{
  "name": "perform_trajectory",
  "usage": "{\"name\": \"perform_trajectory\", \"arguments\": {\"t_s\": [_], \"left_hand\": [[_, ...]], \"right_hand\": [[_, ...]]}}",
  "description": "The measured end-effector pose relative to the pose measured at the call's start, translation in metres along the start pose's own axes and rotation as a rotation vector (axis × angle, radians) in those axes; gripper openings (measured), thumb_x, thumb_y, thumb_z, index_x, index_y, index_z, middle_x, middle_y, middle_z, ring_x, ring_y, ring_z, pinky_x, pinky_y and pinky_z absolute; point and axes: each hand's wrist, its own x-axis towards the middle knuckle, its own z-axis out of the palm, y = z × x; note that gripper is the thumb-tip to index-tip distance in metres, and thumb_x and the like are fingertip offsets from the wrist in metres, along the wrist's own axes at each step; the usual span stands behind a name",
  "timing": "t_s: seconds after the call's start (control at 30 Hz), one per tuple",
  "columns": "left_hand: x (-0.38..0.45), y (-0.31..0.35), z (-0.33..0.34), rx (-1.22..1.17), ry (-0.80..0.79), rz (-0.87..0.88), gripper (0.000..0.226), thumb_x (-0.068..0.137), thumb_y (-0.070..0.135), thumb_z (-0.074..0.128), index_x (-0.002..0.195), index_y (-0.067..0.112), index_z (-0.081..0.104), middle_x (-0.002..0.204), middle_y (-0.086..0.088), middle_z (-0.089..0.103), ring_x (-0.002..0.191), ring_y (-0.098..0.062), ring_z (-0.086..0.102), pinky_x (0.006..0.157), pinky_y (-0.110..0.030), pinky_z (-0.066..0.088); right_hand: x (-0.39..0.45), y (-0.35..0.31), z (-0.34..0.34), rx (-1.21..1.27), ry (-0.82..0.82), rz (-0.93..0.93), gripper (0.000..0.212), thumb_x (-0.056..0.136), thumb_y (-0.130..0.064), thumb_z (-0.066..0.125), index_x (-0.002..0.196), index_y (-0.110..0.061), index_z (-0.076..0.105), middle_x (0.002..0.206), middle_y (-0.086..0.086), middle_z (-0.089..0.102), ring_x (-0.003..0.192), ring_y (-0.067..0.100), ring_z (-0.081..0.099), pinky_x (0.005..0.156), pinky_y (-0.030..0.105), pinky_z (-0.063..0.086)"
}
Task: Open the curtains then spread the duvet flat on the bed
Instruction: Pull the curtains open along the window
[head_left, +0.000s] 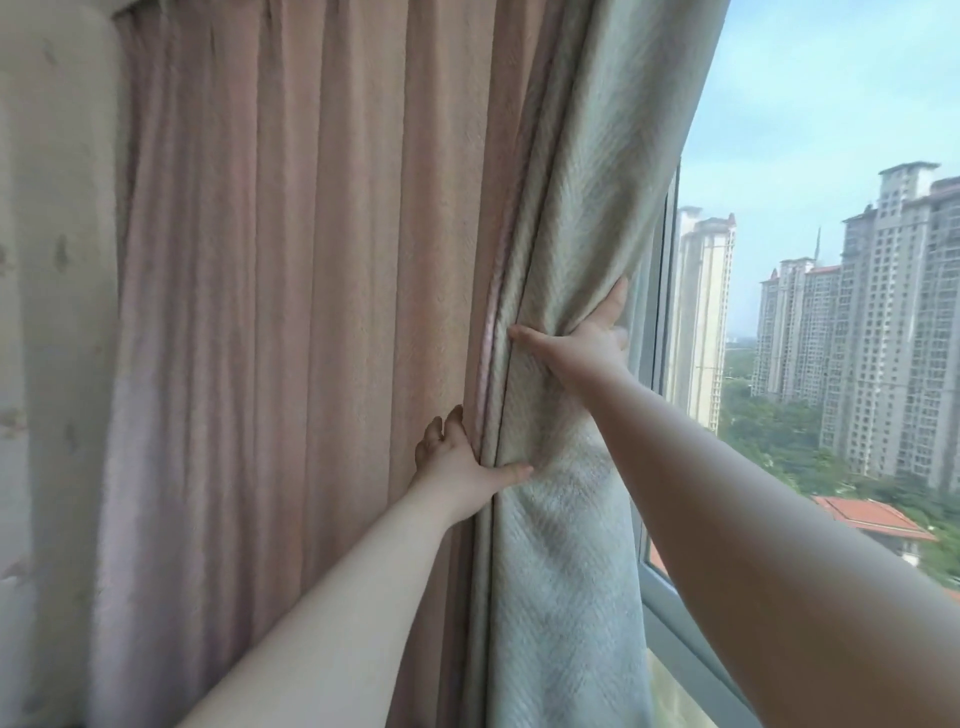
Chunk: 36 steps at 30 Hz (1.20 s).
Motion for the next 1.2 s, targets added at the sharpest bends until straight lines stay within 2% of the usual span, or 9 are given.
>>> {"name": "perform_trajectory", "arguments": {"t_s": [0.2, 0.37, 0.57, 0.7, 0.77, 0.9, 0.93, 1.07, 1.2], "left_hand": [[0.084, -0.041, -0.002, 0.067, -0.030, 0.077, 0.137, 0.057, 0.079, 0.071, 0.155, 0.027, -0.009, 0.163, -0.002, -0.012, 0.150, -0.030, -0.005, 0.120, -0.046, 0.011], [0.154, -0.080, -0.020, 0.178, 0.037, 0.193, 0.135, 0.056, 0.087, 0.063, 0.153, 0.032, -0.015, 0.161, -0.003, -0.024, 0.147, -0.032, -0.022, 0.118, -0.050, -0.003], [0.208, -0.128, -0.033, 0.266, 0.169, 0.245, 0.135, 0.055, 0.095, 0.049, 0.151, 0.029, -0.020, 0.153, -0.005, -0.041, 0.145, -0.032, -0.029, 0.117, -0.052, -0.011], [0.226, -0.151, -0.031, 0.130, 0.272, 0.183, 0.132, 0.059, 0.086, 0.061, 0.147, 0.035, -0.023, 0.156, -0.010, -0.033, 0.148, -0.038, -0.006, 0.120, -0.052, 0.009], [0.238, -0.160, -0.036, 0.143, 0.301, 0.119, 0.132, 0.060, 0.086, 0.060, 0.146, 0.034, -0.024, 0.158, -0.021, -0.024, 0.148, -0.040, -0.003, 0.119, -0.053, 0.010], [0.264, -0.185, -0.055, 0.264, 0.385, 0.113, 0.131, 0.062, 0.088, 0.054, 0.147, 0.031, -0.028, 0.157, -0.022, -0.027, 0.147, -0.044, -0.011, 0.118, -0.055, -0.003], [0.269, -0.192, -0.060, 0.295, 0.415, 0.125, 0.130, 0.063, 0.087, 0.053, 0.147, 0.031, -0.029, 0.156, -0.022, -0.029, 0.146, -0.044, -0.014, 0.117, -0.054, -0.006], [0.292, -0.218, -0.078, 0.401, 0.481, 0.091, 0.127, 0.066, 0.081, 0.056, 0.147, 0.030, -0.027, 0.155, -0.023, -0.029, 0.145, -0.045, -0.017, 0.117, -0.058, -0.009], [0.312, -0.241, -0.098, 0.450, 0.544, 0.111, 0.116, 0.070, 0.066, 0.060, 0.152, 0.020, -0.007, 0.159, -0.012, -0.023, 0.147, -0.037, -0.011, 0.118, -0.059, 0.003]], "right_hand": [[0.059, 0.008, 0.055, 0.019, 0.026, 0.060, 0.155, 0.044, -0.069, 0.087, 0.146, -0.047, -0.028, 0.153, 0.010, 0.018, 0.138, 0.039, 0.033, 0.110, 0.061, 0.035], [0.109, 0.015, 0.112, 0.036, 0.061, 0.071, 0.156, 0.048, -0.065, 0.090, 0.148, -0.044, -0.028, 0.162, 0.012, -0.011, 0.142, 0.042, 0.030, 0.109, 0.055, 0.035], [0.152, 0.026, 0.162, 0.280, 0.058, 0.085, 0.162, 0.047, -0.053, 0.095, 0.150, -0.032, -0.028, 0.153, 0.006, 0.034, 0.134, 0.032, 0.043, 0.107, 0.053, 0.042], [0.169, 0.017, 0.195, 0.313, -0.017, 0.147, 0.138, 0.036, -0.056, 0.096, 0.148, -0.025, 0.022, 0.127, 0.003, 0.058, 0.107, 0.026, 0.062, 0.090, 0.051, 0.056], [0.180, 0.013, 0.214, 0.211, -0.024, 0.156, 0.127, 0.031, -0.067, 0.091, 0.138, -0.022, 0.040, 0.132, 0.007, 0.056, 0.114, 0.030, 0.059, 0.093, 0.052, 0.054], [0.200, 0.010, 0.256, -0.052, 0.021, 0.144, 0.136, 0.032, -0.087, 0.074, 0.148, -0.029, 0.030, 0.160, 0.009, 0.008, 0.144, 0.041, 0.020, 0.112, 0.063, 0.031], [0.204, 0.009, 0.266, -0.023, -0.002, 0.124, 0.136, 0.034, -0.086, 0.075, 0.149, -0.029, 0.028, 0.161, 0.010, 0.009, 0.145, 0.041, 0.021, 0.111, 0.063, 0.032], [0.218, 0.003, 0.316, 0.184, -0.175, 0.015, 0.129, 0.039, -0.075, 0.085, 0.145, -0.027, 0.030, 0.138, 0.003, 0.052, 0.124, 0.030, 0.053, 0.098, 0.049, 0.050], [0.227, -0.014, 0.377, 0.206, -0.239, -0.061, 0.129, 0.035, -0.078, 0.083, 0.141, -0.023, 0.033, 0.134, 0.002, 0.049, 0.119, 0.028, 0.055, 0.095, 0.048, 0.054]]}}
